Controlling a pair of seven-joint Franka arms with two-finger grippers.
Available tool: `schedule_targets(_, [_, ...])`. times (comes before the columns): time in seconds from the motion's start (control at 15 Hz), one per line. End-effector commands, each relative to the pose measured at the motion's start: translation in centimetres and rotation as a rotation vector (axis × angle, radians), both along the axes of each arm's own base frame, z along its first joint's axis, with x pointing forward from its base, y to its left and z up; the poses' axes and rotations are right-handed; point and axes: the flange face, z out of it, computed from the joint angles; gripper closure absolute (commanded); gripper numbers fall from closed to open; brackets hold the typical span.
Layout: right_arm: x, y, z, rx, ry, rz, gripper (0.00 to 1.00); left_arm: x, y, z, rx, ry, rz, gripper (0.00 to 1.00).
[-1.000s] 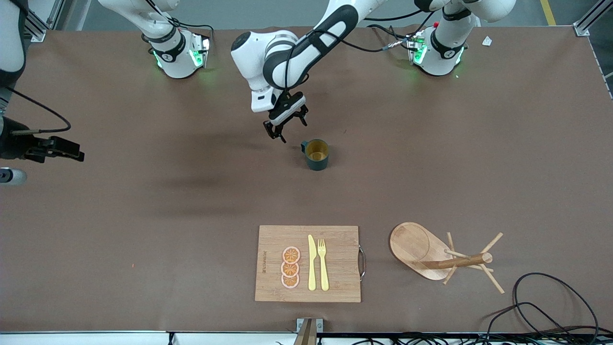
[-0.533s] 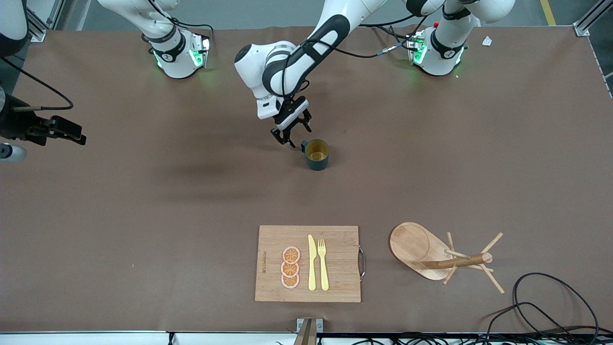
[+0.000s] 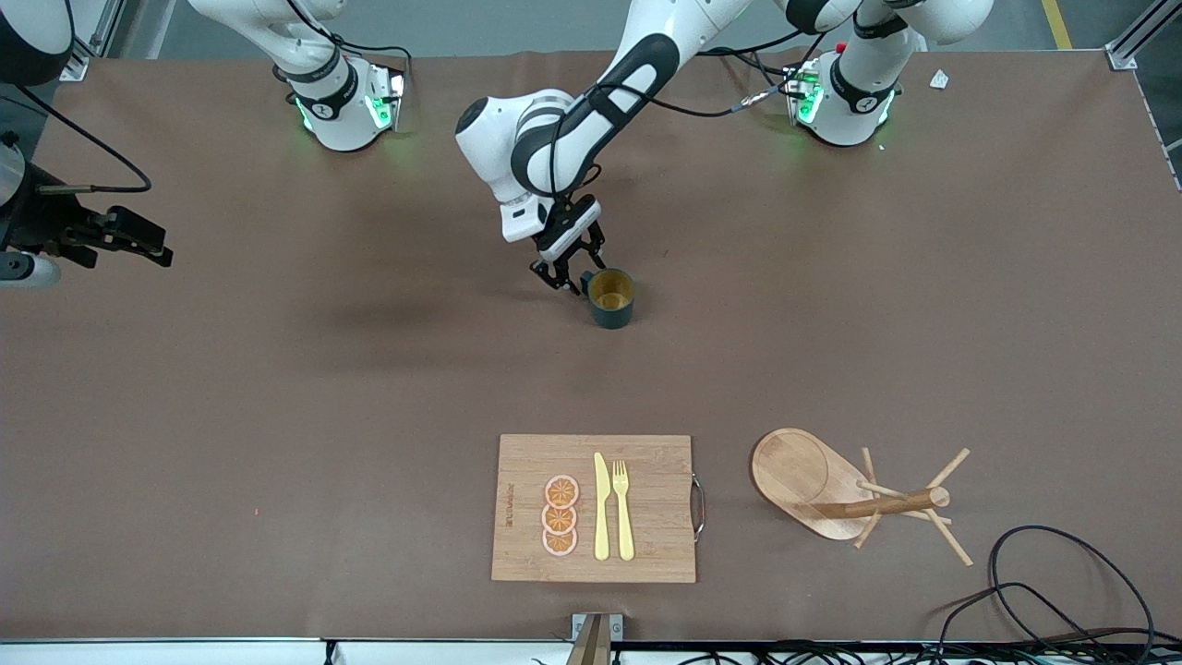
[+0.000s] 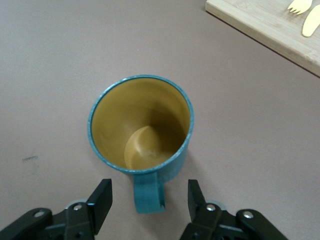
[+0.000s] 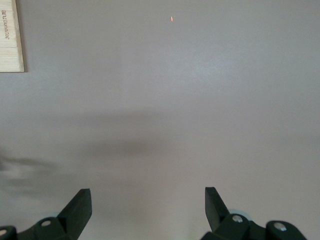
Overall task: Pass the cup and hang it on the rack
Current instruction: 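Lower the left gripper onto the mug rim and grasp it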
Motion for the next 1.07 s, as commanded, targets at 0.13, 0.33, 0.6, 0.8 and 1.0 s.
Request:
schedule_targets(0.13, [-1.3, -0.1, 0.8, -0.012, -0.025, -0.006, 0.00, 0.3, -0.5, -0.4, 0.006, -0.026, 0.004, 0.44])
schedule_targets(0.33, [-1.5, -0.3, 1.2, -0.012, -0.030, -0.009, 0.00, 0.2, -0.5, -0.6, 0.008, -0.023, 0.005, 0.54])
schedule_targets(0.6, [-1.8, -0.3, 1.8, -0.012, -0.042, -0.009, 0.00, 0.2, -0.5, -0.5, 0.005, -0.016, 0.004, 0.75])
schedule_targets(0.8, [-1.9, -0.3, 2.0, -0.012, -0.045, -0.009, 0.00, 0.6, -0.5, 0.8, -0.005, -0.017, -0.001, 0.92])
schedule_targets(1.0, [-2.6, -0.3, 2.8, -0.012, -0.053, -0.011, 0.00, 3.0, 0.3, 4.6, -0.040, 0.002, 0.004, 0.97])
